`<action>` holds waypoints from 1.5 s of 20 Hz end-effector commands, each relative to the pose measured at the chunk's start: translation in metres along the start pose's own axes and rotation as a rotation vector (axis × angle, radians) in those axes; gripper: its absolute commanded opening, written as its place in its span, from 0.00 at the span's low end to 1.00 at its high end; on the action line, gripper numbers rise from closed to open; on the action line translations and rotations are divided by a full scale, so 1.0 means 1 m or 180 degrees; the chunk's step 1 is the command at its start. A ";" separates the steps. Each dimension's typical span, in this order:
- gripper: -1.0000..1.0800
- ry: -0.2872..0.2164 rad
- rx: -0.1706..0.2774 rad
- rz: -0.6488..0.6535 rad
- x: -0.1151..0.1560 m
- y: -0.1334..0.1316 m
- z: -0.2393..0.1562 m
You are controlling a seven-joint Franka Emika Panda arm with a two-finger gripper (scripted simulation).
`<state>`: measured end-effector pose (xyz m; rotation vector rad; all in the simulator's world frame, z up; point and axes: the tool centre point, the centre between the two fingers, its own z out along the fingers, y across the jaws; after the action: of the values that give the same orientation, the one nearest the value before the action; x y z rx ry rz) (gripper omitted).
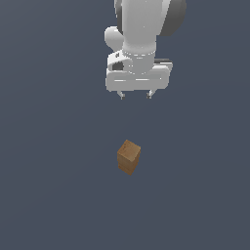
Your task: Pick up the object and move it to a goal position.
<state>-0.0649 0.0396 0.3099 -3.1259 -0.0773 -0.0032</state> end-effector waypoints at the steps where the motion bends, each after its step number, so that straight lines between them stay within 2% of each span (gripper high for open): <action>1: 0.96 -0.0003 0.0010 0.0103 0.008 0.001 0.004; 11: 0.96 -0.0015 0.0043 0.0852 0.064 0.013 0.040; 19: 0.96 -0.0012 0.0008 0.1538 0.110 0.024 0.083; 30: 0.96 0.0006 -0.0045 0.1975 0.137 0.032 0.115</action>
<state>0.0713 0.0169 0.1966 -3.0173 0.8672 0.0031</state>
